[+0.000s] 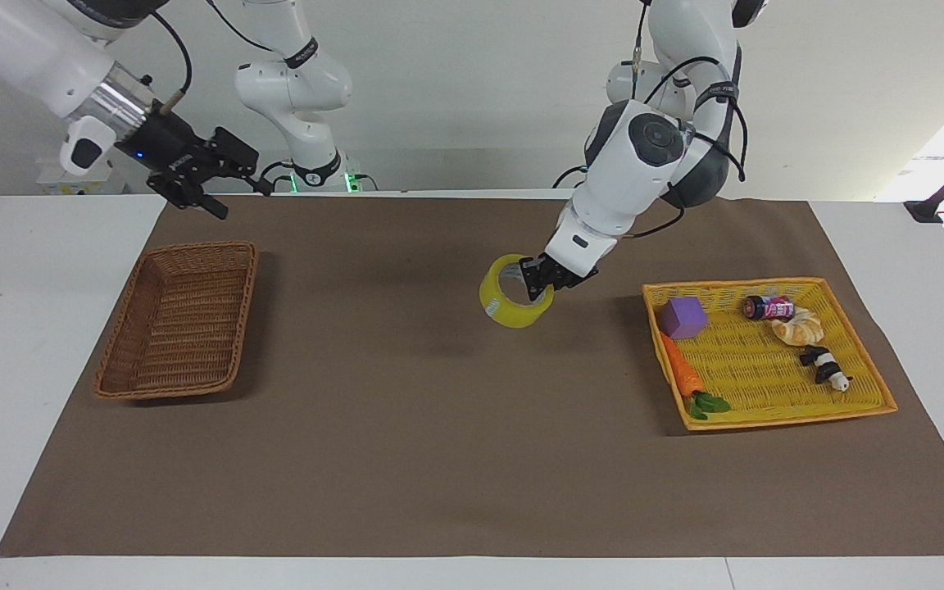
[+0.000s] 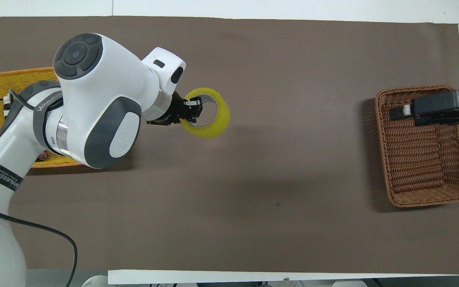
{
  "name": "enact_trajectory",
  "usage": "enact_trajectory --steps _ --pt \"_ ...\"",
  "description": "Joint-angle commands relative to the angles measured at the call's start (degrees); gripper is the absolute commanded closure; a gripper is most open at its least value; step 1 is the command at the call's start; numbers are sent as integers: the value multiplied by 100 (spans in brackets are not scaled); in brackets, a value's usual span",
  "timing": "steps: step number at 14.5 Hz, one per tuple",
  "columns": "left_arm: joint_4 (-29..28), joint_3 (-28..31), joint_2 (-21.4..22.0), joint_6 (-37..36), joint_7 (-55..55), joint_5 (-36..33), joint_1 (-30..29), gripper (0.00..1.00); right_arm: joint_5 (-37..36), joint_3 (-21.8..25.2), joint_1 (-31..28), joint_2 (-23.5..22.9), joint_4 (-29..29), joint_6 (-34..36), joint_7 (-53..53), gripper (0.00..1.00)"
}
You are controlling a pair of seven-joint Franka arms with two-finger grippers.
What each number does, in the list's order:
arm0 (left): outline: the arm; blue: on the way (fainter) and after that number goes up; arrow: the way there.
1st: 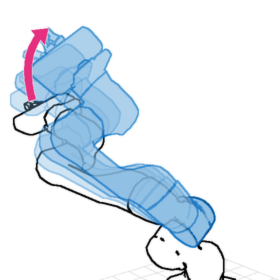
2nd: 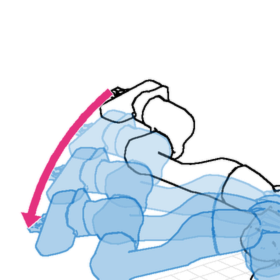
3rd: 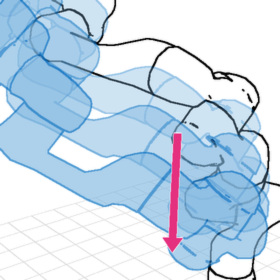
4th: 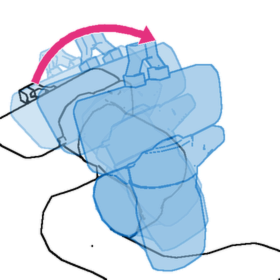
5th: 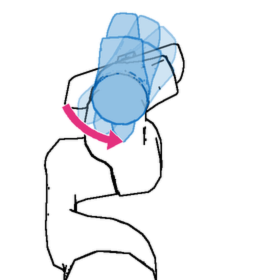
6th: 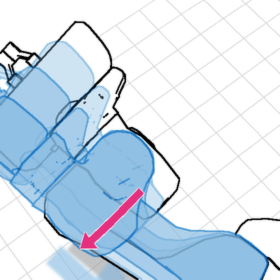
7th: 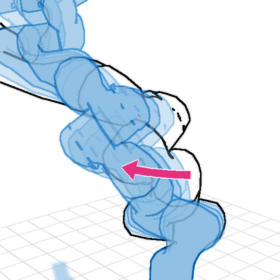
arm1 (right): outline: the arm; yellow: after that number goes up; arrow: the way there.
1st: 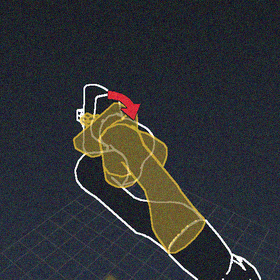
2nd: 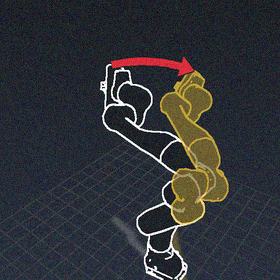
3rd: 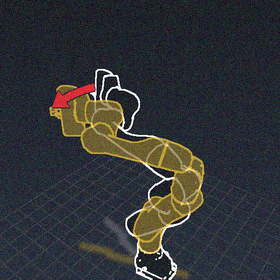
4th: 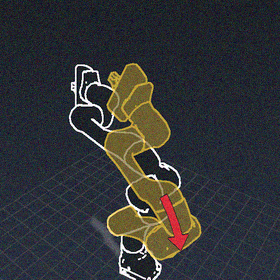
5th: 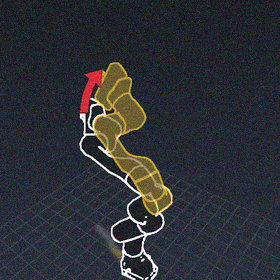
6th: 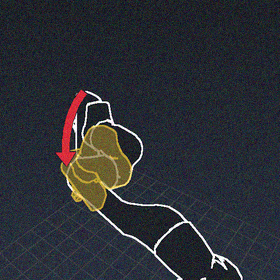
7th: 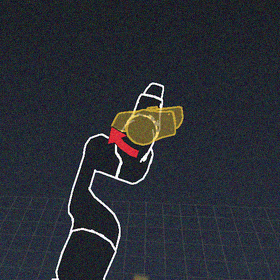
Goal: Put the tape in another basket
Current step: 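Hold the tape with the left gripper while the right gripper reaches it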
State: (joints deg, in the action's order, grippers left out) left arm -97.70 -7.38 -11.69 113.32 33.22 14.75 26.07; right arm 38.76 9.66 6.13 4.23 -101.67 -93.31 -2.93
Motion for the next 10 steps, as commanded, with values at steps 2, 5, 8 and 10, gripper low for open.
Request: enact_trajectory --steps 2,5,8,10 --pt "-223 79 237 129 80 98 74 100 1209 0 809 -299 -537 -819 390 1" --pt "-223 79 237 112 80 98 65 100 2406 0 1248 -694 -775 -1364 32 1" --pt "-223 79 237 94 71 98 65 100 3540 0 1538 -1090 -775 -1768 -225 1" --pt "-223 71 237 94 80 98 65 100 3586 0 1820 -1109 -819 -2059 -234 1"
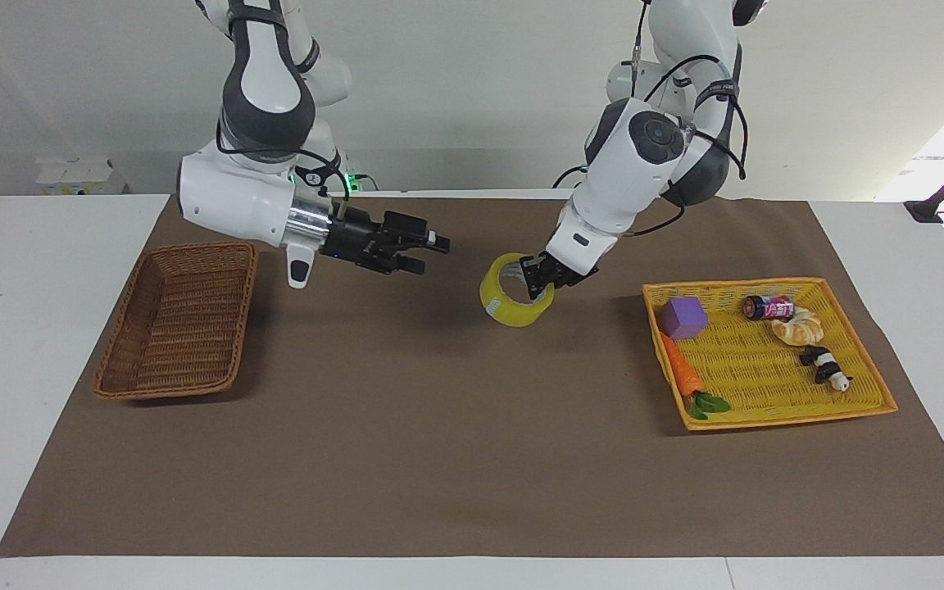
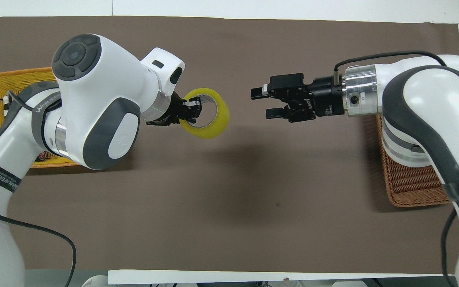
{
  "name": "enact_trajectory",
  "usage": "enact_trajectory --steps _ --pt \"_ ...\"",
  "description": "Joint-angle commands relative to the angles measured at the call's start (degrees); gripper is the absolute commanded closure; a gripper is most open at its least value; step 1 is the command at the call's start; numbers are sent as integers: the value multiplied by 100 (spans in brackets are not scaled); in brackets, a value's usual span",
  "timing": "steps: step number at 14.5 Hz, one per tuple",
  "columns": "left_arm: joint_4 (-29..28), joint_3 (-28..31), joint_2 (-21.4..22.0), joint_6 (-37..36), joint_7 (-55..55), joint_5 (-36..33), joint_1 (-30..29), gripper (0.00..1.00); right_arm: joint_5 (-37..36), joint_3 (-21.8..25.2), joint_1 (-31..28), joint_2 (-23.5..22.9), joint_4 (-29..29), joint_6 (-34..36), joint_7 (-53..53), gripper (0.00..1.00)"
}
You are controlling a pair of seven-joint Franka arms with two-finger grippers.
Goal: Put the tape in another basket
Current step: 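Hold the tape with the left gripper while the right gripper reaches it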
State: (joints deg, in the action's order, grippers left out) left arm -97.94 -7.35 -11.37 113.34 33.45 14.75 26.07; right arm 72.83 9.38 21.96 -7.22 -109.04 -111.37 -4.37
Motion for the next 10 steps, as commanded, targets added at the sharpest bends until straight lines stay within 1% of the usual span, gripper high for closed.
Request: enact_trajectory --steps 1,2,4,6,7,9,10 --pt "-199 76 205 84 48 98 74 100 196 28 291 1 -213 -289 -299 1" --pt "-199 76 205 83 56 98 74 100 257 28 300 -25 -302 -307 -562 1" --pt "-199 76 205 83 56 98 83 100 450 28 309 -113 -337 -307 -635 1" --pt "-199 76 205 83 56 98 83 100 844 28 317 -262 -364 -315 -906 1" --pt "-199 76 205 92 56 98 83 100 916 28 317 -323 -355 -324 -960 1" --pt "-199 76 205 92 56 98 83 100 987 28 623 -350 -381 -691 -969 1" --pt "-199 76 205 92 56 98 83 100 1144 28 756 -359 -399 -867 -960 1"
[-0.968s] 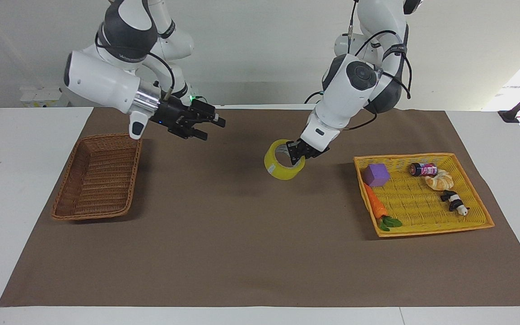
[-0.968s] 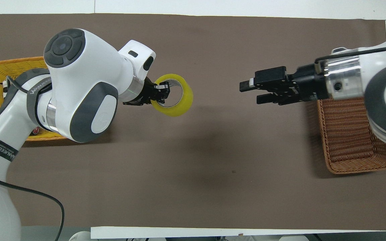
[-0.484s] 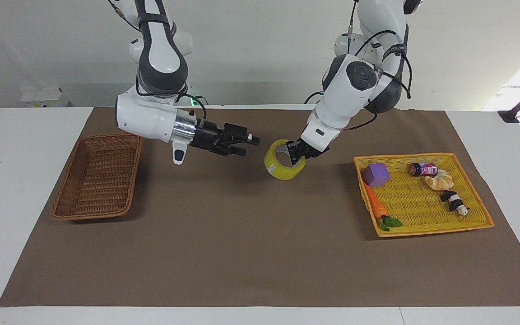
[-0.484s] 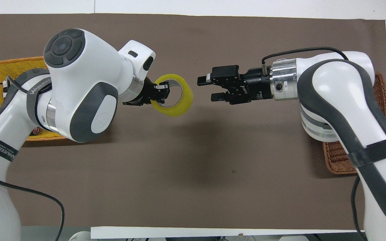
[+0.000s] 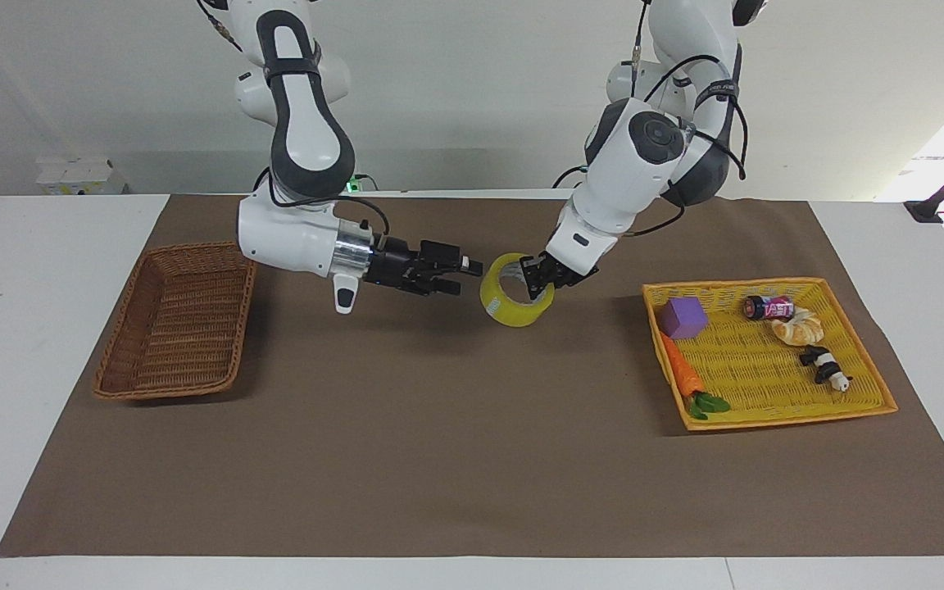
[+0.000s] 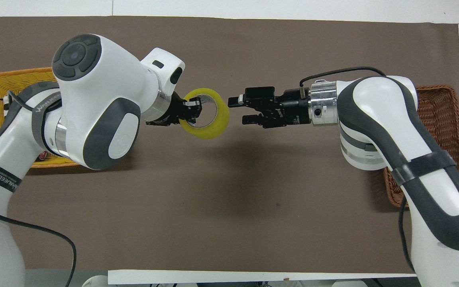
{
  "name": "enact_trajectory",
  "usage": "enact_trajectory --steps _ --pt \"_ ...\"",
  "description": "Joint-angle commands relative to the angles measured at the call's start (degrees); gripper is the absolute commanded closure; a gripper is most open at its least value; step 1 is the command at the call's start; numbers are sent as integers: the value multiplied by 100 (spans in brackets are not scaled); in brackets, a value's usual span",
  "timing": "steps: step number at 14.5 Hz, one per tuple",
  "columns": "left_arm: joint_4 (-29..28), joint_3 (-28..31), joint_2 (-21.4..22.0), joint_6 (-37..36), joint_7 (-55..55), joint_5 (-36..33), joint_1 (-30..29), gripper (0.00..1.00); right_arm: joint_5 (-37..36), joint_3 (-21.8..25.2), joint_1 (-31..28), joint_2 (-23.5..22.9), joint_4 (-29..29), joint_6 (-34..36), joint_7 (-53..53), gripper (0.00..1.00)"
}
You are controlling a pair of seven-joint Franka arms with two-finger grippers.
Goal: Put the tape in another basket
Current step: 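Hold the tape with the left gripper while the right gripper reaches it, then close the right gripper on the tape rim beside the left gripper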
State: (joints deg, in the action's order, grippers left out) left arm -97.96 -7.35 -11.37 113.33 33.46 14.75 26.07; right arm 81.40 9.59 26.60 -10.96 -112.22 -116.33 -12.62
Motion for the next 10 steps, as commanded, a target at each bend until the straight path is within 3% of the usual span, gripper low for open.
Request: enact_trajectory --steps 1,10 --pt "-197 76 205 92 55 98 83 100 332 7 406 7 -80 -495 -135 1" --pt "-197 67 205 75 55 98 82 100 332 16 390 15 -133 -452 -126 4"
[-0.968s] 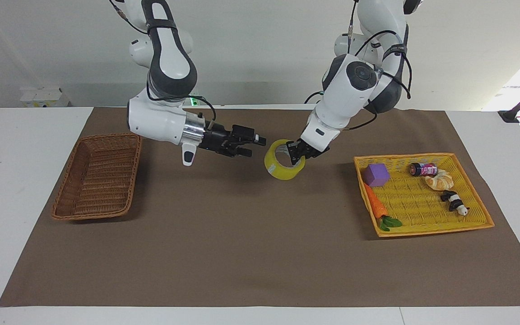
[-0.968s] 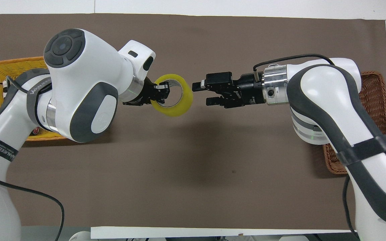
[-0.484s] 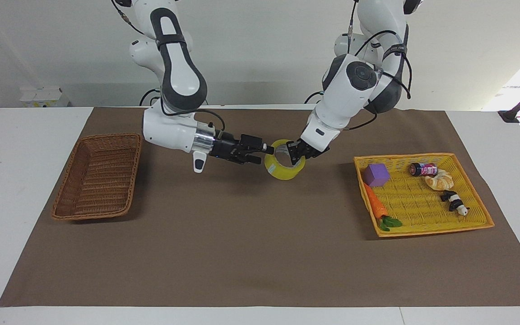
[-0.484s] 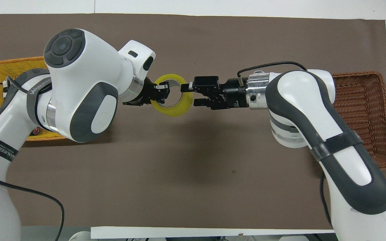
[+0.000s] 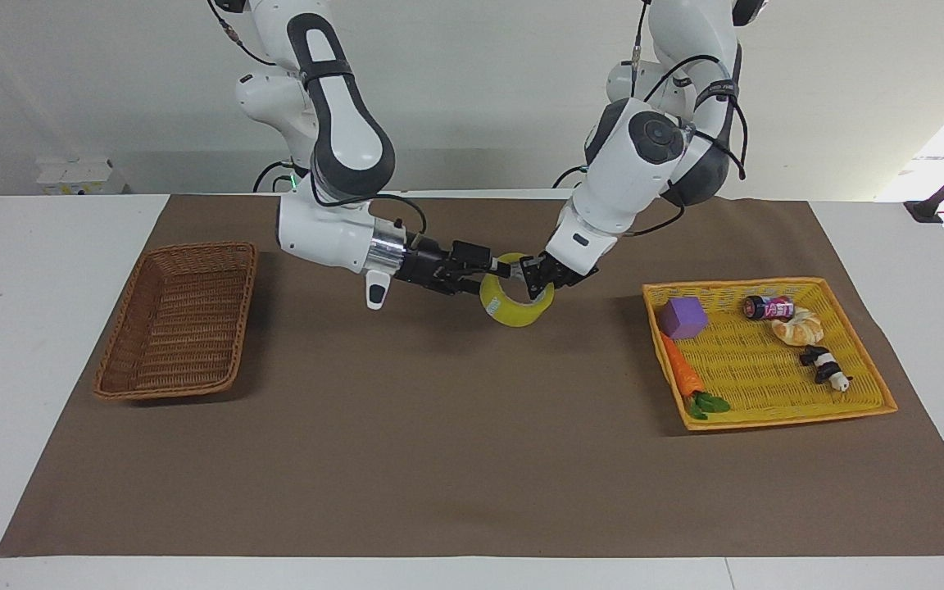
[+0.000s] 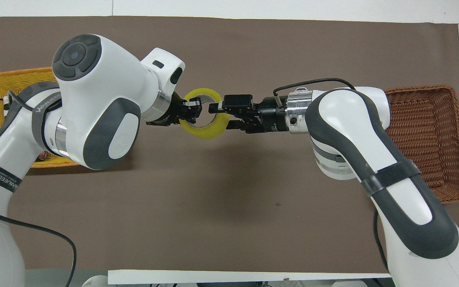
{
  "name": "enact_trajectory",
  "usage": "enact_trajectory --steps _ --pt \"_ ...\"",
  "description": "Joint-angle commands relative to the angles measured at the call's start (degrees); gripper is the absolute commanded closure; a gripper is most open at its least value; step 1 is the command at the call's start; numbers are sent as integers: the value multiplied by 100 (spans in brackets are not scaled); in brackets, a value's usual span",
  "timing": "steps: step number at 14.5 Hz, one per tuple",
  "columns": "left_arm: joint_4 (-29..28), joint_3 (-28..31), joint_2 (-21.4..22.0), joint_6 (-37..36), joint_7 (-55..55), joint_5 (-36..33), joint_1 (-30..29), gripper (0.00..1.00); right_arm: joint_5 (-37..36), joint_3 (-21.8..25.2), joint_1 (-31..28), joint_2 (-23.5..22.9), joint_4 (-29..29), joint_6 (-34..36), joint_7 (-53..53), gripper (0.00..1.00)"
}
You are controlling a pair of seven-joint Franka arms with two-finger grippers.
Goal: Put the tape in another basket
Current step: 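Close the right gripper on the tape rim beside the left gripper, then open the left gripper and withdraw it while the right gripper holds tape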
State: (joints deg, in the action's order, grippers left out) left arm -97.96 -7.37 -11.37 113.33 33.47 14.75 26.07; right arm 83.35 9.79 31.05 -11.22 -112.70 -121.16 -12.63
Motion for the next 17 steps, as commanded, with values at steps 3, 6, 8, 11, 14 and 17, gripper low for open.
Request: enact_trajectory --steps 3,6,8,11,14,17 --pt "-197 69 205 66 55 98 82 100 138 -12 -46 41 -103 22 -134 24" --pt "-197 69 205 66 55 98 82 100 138 -12 -82 41 -77 5 -125 80" --pt "-197 69 205 57 46 98 74 100 138 -12 -108 41 -77 31 -169 99" --pt "-75 77 196 -161 55 98 56 34 138 -4 -126 41 -68 48 -143 100" --pt "416 165 240 -941 -51 54 -84 0 138 -12 -126 41 -68 57 -143 100" --pt "700 157 502 -1550 -479 19 -803 0 94 -4 -204 41 -59 154 -187 100"
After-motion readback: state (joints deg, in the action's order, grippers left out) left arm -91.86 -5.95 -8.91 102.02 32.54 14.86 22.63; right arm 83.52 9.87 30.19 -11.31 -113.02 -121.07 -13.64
